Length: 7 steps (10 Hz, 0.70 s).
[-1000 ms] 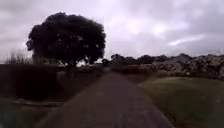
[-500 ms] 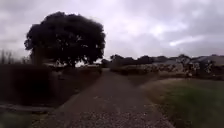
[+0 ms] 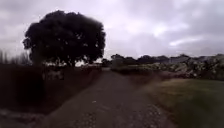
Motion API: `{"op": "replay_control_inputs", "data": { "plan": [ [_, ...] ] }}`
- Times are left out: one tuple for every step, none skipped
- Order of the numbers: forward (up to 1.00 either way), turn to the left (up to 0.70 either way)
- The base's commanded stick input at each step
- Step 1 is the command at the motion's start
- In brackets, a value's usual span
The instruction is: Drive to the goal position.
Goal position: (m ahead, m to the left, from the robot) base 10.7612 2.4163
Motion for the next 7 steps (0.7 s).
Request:
{"op": "replay_control_inputs", "data": {
  "plan": [
    [0.50,0.00],
    [0.50,0.00],
    [0.50,0.00],
    [0.50,0.00],
    [0.50,0.00],
    [0.50,0.00],
    [0.50,0.00]
  ]
}}
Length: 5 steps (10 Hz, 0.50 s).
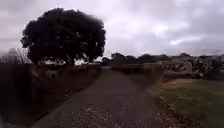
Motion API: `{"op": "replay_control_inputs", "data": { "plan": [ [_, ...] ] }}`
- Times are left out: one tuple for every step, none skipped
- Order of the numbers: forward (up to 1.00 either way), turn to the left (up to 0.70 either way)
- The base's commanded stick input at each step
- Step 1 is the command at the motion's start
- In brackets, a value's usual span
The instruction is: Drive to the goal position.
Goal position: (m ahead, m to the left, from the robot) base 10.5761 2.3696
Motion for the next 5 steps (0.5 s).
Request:
{"op": "replay_control_inputs", "data": {
  "plan": [
    [0.50,0.00],
    [0.50,0.00],
    [0.50,0.00],
    [0.50,0.00],
    [0.50,0.00]
  ]
}}
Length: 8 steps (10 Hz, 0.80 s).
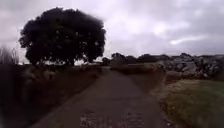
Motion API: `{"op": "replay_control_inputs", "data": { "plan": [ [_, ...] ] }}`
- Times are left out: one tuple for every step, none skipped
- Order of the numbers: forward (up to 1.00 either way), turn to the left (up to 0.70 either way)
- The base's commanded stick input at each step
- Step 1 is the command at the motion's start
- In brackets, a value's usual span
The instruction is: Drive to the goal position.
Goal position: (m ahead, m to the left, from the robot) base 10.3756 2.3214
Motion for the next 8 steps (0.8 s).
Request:
{"op": "replay_control_inputs", "data": {
  "plan": [
    [0.50,0.00],
    [0.50,0.00],
    [0.50,0.00],
    [0.50,0.00],
    [0.50,0.00],
    [0.50,0.00],
    [0.50,0.00],
    [0.50,0.00]
  ]
}}
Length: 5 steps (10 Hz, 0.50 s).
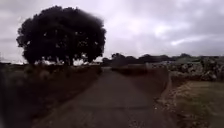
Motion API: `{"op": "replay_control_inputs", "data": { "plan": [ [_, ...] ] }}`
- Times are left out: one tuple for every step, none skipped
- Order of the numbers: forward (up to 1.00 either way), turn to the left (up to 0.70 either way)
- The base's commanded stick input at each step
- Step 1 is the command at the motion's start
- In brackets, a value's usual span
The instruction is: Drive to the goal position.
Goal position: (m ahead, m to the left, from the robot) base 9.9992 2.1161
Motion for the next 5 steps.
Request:
{"op": "replay_control_inputs", "data": {
  "plan": [
    [0.50,0.00],
    [0.50,0.00],
    [0.50,-0.25],
    [0.50,-0.25],
    [0.50,-0.25]
  ]
}}
